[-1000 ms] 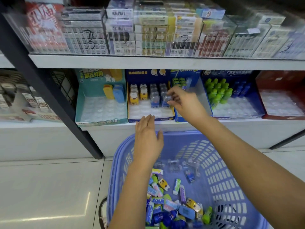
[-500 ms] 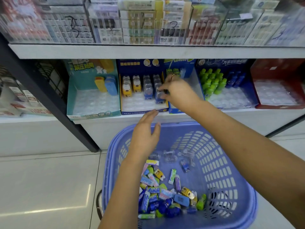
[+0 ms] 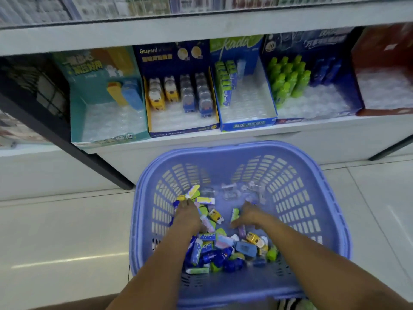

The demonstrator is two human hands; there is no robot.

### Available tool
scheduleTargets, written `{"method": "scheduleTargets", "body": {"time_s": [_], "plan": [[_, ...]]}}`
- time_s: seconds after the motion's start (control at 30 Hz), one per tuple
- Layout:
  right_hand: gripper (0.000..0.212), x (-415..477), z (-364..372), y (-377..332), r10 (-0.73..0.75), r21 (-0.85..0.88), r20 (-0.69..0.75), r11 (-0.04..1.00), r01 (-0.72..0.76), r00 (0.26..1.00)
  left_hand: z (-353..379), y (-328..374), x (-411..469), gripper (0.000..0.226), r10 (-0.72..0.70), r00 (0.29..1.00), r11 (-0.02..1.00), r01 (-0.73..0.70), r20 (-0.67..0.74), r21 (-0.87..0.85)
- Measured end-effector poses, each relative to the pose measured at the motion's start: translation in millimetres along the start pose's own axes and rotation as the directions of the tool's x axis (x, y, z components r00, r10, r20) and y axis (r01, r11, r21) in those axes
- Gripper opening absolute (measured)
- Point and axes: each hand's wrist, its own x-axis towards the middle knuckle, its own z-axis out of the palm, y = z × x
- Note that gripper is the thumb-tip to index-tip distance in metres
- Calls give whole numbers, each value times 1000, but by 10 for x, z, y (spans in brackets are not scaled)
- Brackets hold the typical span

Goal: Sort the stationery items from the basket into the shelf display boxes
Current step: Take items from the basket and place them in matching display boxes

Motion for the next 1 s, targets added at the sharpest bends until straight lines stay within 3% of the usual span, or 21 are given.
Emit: {"method": "scheduleTargets", "body": {"time_s": [0.1, 0.2, 0.27, 0.4, 0.53, 0.6, 0.67, 0.77, 0.87, 1.0], "plan": [[97, 191, 176, 2, -58, 164, -48, 984, 65, 997, 112, -43, 83, 102, -10, 999, 980, 19, -46, 196], [105, 289, 401, -96, -171, 111, -21, 979, 173, 985, 202, -43, 148, 100, 52, 992, 945, -13, -113, 326], [101, 341, 537, -150, -230, 71, 7, 971, 229, 973, 222, -48, 196, 94, 118, 983, 924, -58, -139, 379], [67, 393, 651, -186, -309, 88, 12, 948, 307, 951, 221, -68, 272, 73, 192, 975, 902, -132, -108, 412], [63, 371, 694, -230, -345, 72, -46, 935, 347, 938, 251, -30, 317, 45, 223, 975, 894, -202, -5, 399], [65, 339, 714, -290, -353, 0, -74, 935, 354, 933, 230, -45, 336, 35, 211, 977, 942, -205, 3, 265], [67, 319, 720, -360, -338, -89, -51, 939, 333, 940, 191, -75, 353, 30, 188, 982, 982, -188, -28, -13], [55, 280, 705, -485, -311, -238, -7, 924, 301, 950, 40, -87, 295, 23, 47, 990, 908, -98, -132, -406], [24, 233, 711, -571, -327, -330, 61, 885, 328, 943, -149, -59, 199, 44, -189, 975, 688, 48, -115, -724], [15, 139, 586, -566, -352, -387, 116, 845, 369, 929, -201, -69, 30, 24, -250, 968, 295, 106, 30, -950]]}}
